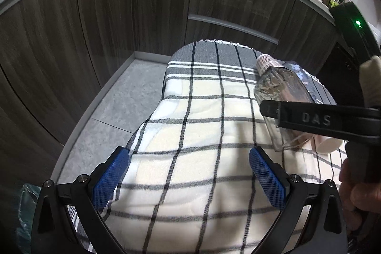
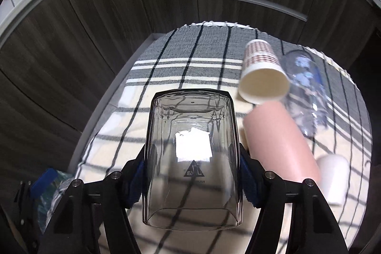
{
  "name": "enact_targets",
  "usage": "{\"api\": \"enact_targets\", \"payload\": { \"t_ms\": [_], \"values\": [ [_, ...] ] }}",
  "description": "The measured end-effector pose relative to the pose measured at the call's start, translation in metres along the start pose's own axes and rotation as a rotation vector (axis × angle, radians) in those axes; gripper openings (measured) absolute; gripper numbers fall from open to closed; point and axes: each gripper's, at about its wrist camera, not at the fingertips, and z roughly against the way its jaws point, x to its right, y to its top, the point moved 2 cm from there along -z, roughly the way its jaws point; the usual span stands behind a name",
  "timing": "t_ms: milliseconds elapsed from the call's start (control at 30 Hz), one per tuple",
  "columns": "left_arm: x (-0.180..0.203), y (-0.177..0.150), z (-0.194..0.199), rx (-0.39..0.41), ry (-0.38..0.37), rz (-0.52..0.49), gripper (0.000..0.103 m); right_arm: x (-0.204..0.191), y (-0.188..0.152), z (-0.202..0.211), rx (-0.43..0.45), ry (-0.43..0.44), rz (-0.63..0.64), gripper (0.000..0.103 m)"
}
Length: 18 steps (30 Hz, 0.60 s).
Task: Flip cup upside down
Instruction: 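Lift the clear tumbler with the right gripper and rotate it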
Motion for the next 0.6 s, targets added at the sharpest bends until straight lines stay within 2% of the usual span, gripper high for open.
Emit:
{"api": "enact_targets", "payload": {
  "t_ms": [333, 500, 600],
  "values": [
    [0.025, -0.035, 0.03, -0.019, -0.029, -0.026, 0.103, 0.023, -0.053, 0.058, 0.063, -0.037, -0.054, 0.067],
    [0.036, -0.05, 0.034, -0.025, -0.017, -0.065, 0.103, 0.04, -0.094, 0.069, 0.074, -0.094, -0.102, 0.067],
    [0.037, -0.056, 0.034, -0.024, -0.007, -0.073, 0.103, 0.044, -0.122, 0.067, 0.047, -0.106, -0.141, 0.067]
  ]
}}
